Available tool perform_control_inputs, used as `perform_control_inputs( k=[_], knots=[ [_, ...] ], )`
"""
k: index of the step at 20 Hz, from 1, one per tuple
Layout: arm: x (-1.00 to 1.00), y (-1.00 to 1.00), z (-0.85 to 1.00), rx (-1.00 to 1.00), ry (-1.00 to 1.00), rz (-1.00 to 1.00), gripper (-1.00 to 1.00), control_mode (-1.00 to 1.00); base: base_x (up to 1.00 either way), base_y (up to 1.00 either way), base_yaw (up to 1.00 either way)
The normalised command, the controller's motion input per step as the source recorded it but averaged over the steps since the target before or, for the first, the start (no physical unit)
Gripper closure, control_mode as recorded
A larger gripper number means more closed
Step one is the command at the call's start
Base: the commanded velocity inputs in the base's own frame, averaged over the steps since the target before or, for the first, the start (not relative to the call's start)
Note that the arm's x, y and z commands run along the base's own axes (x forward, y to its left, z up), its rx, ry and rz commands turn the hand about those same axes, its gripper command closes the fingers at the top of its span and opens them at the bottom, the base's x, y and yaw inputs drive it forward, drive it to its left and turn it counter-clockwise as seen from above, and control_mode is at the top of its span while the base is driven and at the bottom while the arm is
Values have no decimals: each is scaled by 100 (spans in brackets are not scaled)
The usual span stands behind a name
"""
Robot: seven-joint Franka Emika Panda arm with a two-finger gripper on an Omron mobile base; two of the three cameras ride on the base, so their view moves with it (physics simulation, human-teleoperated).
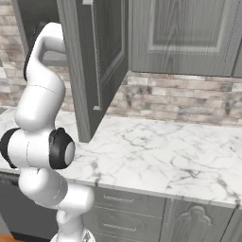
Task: Open the cabinet, pick the kettle from the cabinet, and place it in the sink.
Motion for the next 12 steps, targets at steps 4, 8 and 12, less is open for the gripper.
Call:
perform_control_inputs(
  k=[4,8,12],
  knots=[
    [42,0,0,0,0,0,-100,-100,0,0,0],
    [39,0,2,0,0,0,-100,-100,0,0,0],
    [29,2,1,0,0,0,-100,-100,0,0,0]
  ],
)
